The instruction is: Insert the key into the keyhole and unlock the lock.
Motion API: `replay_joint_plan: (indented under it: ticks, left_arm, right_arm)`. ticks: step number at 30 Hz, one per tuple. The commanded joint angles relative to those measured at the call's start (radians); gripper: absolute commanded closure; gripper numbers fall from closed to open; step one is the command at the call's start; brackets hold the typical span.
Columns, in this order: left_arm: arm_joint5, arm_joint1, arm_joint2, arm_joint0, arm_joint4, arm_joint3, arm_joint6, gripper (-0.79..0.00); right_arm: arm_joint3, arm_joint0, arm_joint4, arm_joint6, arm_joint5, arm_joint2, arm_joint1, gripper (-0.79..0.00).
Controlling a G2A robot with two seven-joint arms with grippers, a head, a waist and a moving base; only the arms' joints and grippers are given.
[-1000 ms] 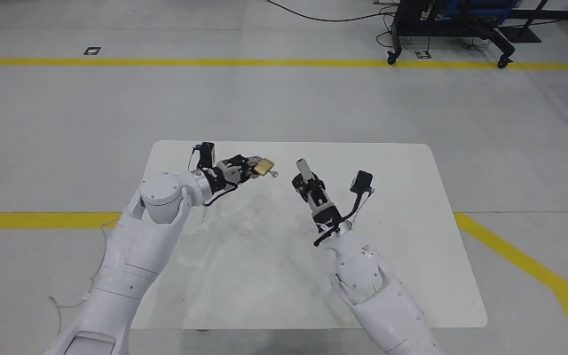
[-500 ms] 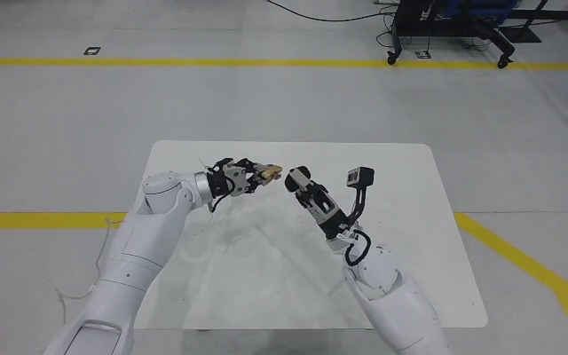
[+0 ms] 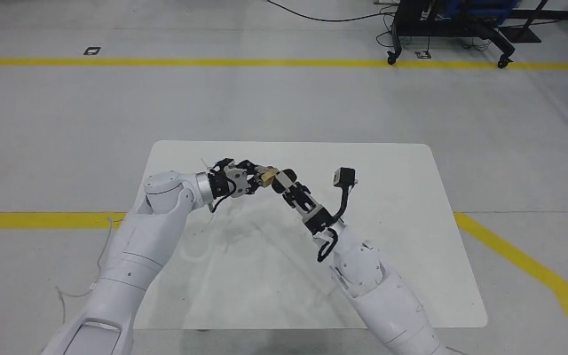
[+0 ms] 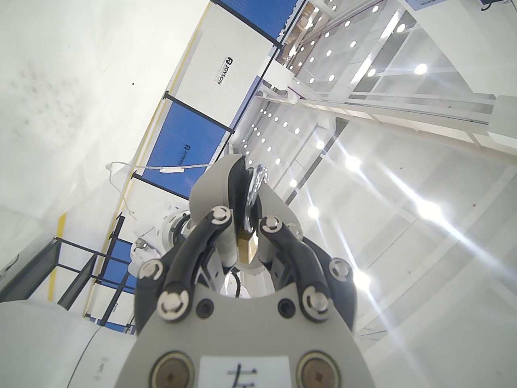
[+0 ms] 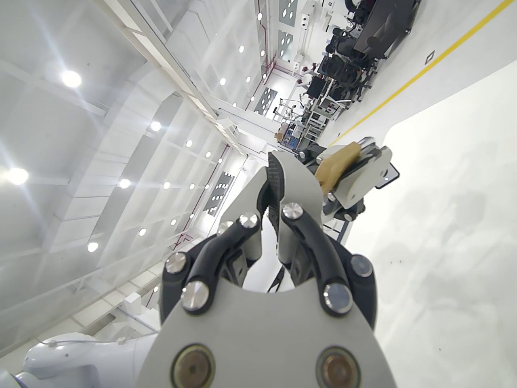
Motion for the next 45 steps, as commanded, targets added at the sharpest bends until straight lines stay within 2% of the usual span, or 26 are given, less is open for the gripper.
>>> replay_joint_plan:
  ticks: [1,10,13,14,15,18,23,29,36,45]
  left_arm:
    - [-0.001,0.0,0.0,0.001,-0.001,-0.001,0.002,0.0]
    - [-0.009,0.002,-0.001,0.001,-0.011,-0.005,0.0,0.0]
    - [-0.052,0.002,-0.01,0.005,-0.018,-0.019,-0.002,0.0]
    - [-0.071,0.002,-0.015,0.007,-0.018,-0.022,0.006,0.0]
    - [-0.095,0.003,-0.019,0.008,-0.004,-0.028,0.021,0.0]
    - [-0.157,0.006,-0.032,0.019,0.017,-0.047,0.05,0.0]
    - [-0.255,0.009,-0.051,0.04,0.043,-0.088,0.065,0.0]
    - [-0.312,0.012,-0.06,0.061,0.061,-0.121,0.064,0.0]
    - [-0.329,0.014,-0.05,0.064,0.103,-0.139,0.032,0.0]
    - [-0.335,0.016,-0.044,0.058,0.131,-0.138,0.0,0.0]
  right_arm:
    - [-0.002,-0.003,-0.017,-0.012,0.003,0.0,0.0,0.0]
    - [0.023,0.013,-0.064,-0.075,0.04,-0.011,-0.009,0.0]
    - [0.011,0.009,-0.049,-0.08,0.029,0.0,-0.009,0.0]
    - [0.001,0.003,-0.034,-0.075,0.02,0.008,-0.008,-0.04]
    - [-0.012,-0.006,-0.011,-0.065,0.011,0.016,-0.007,-0.206]
    - [-0.055,-0.041,0.114,0.026,-0.016,0.042,0.0,-0.299]
    - [-0.052,-0.051,0.381,0.262,0.093,0.082,0.012,-0.302]
    - [-0.011,-0.027,0.491,0.385,0.141,0.078,0.014,-0.357]
    - [0.031,0.018,0.623,0.48,0.192,0.072,0.011,-0.342]
    - [0.087,0.061,0.701,0.504,0.241,0.062,0.006,-0.234]
